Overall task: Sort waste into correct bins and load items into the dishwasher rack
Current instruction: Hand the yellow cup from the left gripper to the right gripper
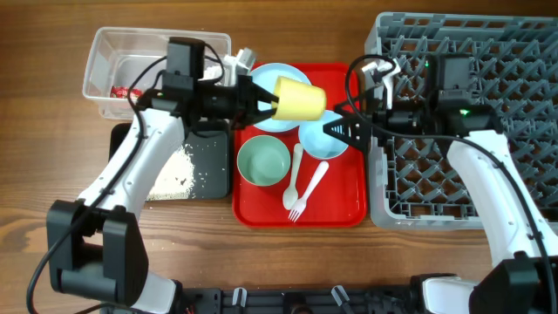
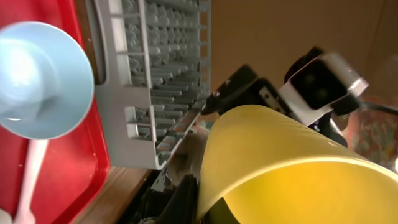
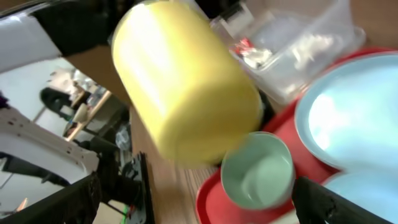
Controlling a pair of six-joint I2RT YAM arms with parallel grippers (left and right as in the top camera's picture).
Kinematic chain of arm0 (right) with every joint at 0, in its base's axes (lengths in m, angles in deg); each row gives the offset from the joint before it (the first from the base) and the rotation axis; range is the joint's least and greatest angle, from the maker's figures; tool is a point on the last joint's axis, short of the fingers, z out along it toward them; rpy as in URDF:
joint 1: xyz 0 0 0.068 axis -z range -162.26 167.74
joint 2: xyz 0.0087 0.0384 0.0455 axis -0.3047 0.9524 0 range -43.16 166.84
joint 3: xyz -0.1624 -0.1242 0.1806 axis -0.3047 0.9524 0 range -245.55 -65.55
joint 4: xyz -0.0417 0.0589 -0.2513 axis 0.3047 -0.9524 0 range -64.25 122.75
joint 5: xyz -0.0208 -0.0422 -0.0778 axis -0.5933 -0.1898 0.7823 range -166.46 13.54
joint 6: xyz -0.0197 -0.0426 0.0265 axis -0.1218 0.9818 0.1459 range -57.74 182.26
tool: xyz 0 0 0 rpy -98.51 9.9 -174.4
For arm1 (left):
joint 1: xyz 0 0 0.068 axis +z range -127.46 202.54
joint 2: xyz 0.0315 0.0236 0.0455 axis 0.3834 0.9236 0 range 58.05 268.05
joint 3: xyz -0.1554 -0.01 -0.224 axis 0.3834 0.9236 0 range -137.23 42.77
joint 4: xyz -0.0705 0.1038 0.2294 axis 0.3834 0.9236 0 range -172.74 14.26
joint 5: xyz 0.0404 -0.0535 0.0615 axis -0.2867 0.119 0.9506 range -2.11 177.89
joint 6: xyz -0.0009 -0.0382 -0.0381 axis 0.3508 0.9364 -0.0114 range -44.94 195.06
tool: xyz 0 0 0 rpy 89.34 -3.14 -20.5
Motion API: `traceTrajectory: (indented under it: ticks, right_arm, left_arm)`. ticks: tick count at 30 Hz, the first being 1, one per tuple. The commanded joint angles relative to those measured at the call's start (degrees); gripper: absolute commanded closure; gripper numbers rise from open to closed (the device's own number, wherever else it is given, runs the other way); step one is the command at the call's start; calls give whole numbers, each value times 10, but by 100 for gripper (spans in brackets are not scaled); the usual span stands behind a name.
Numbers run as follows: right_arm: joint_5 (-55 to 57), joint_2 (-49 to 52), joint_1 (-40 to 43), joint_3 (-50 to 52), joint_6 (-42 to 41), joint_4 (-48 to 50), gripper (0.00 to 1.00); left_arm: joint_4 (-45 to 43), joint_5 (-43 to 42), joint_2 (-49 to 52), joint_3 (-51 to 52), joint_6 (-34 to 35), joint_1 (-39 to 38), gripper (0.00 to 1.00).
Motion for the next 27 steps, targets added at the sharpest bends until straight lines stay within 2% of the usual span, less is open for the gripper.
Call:
traceTrajectory:
  ticks: [1, 6, 12, 21, 27]
  right_arm:
    - [-49, 8, -16, -9, -37, 42, 0]
    - [-49, 8, -29, -9, -70, 85, 0]
    - [-50, 8, -51, -9, -73, 90, 1]
    - [-50, 8, -54, -9, -76, 129, 6]
    - [-49, 8, -54, -9, -105, 143, 15]
  left_arm:
    - [-7, -22, 1, -7, 4, -18, 96]
    - [-33, -62, 1, -7, 4, -33, 96]
    - [-56, -66, 1, -7, 21, -36, 96]
    - [-55, -77, 1, -7, 23, -36, 96]
    - [-55, -76, 1, -7, 23, -36, 96]
